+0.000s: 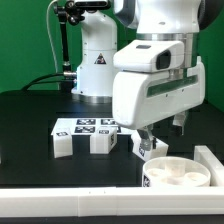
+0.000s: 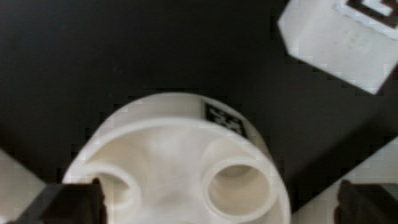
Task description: Assemble stool
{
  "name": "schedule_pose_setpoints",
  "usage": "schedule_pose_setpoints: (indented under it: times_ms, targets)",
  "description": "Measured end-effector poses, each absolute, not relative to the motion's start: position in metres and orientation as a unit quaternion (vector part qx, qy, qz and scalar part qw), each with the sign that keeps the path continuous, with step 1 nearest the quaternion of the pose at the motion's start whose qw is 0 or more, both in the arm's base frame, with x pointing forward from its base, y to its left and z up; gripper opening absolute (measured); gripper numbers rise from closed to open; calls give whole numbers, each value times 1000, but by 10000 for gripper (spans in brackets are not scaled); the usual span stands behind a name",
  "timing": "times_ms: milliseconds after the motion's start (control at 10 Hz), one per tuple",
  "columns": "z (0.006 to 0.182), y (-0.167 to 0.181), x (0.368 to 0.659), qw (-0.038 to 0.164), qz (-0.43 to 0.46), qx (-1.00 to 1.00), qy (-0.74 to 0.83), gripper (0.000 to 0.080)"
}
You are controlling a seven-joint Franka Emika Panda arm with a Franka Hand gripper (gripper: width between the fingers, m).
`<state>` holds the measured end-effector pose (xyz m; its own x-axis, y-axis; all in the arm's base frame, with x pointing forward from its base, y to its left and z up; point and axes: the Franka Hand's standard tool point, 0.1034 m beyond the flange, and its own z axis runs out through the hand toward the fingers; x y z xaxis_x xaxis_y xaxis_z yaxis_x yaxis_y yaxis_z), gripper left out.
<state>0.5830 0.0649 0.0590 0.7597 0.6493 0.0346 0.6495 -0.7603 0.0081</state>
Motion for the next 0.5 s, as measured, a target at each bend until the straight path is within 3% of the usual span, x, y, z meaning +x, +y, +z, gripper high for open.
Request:
schedule_pose_setpoints:
  times_ms: [500]
  targets:
    - [58, 71, 581, 11, -15, -984, -177, 649]
